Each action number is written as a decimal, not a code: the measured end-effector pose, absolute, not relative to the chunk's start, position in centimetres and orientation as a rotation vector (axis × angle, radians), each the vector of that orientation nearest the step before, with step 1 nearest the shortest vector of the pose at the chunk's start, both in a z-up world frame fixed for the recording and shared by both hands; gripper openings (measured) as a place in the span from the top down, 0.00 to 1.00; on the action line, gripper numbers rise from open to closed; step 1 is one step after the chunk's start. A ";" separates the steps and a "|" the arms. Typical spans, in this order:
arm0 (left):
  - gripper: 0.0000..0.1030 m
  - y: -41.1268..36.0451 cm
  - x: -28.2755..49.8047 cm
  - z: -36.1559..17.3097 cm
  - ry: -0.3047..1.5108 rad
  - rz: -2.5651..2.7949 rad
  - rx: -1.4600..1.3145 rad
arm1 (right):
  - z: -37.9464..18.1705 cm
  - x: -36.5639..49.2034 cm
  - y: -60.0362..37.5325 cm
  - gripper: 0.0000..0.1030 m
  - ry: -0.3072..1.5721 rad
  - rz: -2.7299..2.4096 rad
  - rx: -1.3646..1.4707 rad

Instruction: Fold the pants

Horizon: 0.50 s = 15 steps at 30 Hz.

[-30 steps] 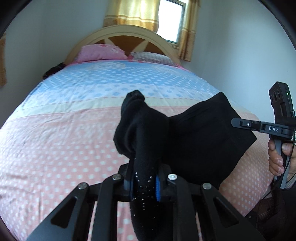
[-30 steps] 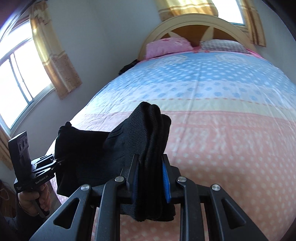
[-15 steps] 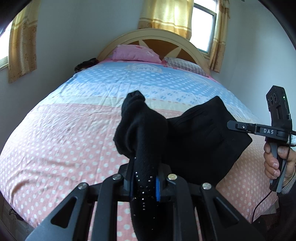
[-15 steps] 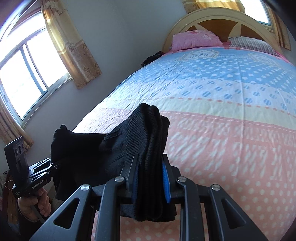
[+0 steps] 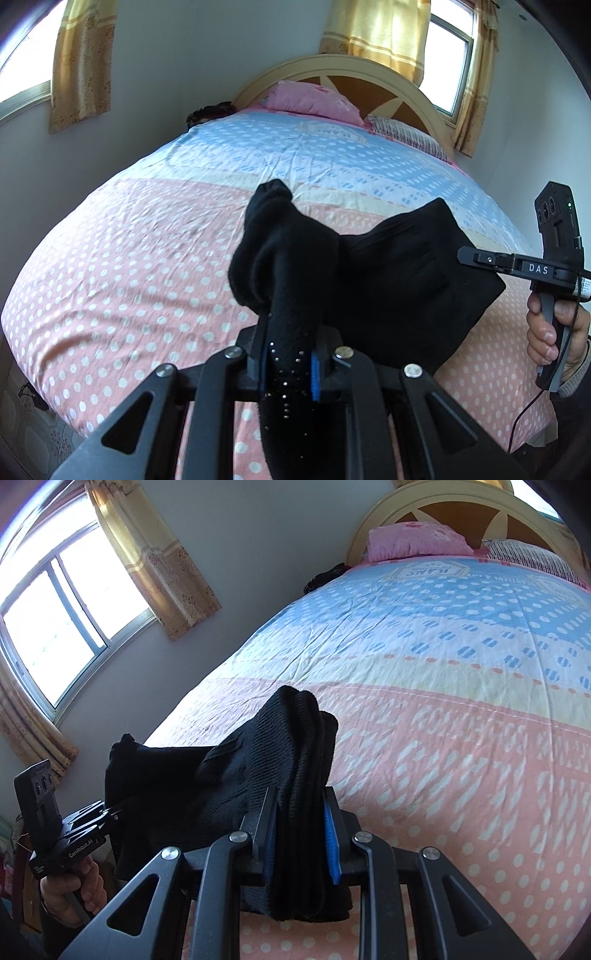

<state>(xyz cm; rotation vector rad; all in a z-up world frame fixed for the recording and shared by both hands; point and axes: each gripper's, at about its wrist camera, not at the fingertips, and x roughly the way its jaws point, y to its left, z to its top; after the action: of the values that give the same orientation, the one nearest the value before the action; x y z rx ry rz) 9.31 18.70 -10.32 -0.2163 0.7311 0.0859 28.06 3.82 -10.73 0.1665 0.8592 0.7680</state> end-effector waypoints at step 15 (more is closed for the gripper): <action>0.80 20.3 9.5 -13.4 0.786 0.098 -0.215 | -14.2 30.3 3.8 0.78 0.941 0.741 0.217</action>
<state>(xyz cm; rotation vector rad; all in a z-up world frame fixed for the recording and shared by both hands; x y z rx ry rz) 9.46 20.29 -13.37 -0.2155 0.7860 0.0983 30.34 3.77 -14.19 0.2171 0.9410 0.7415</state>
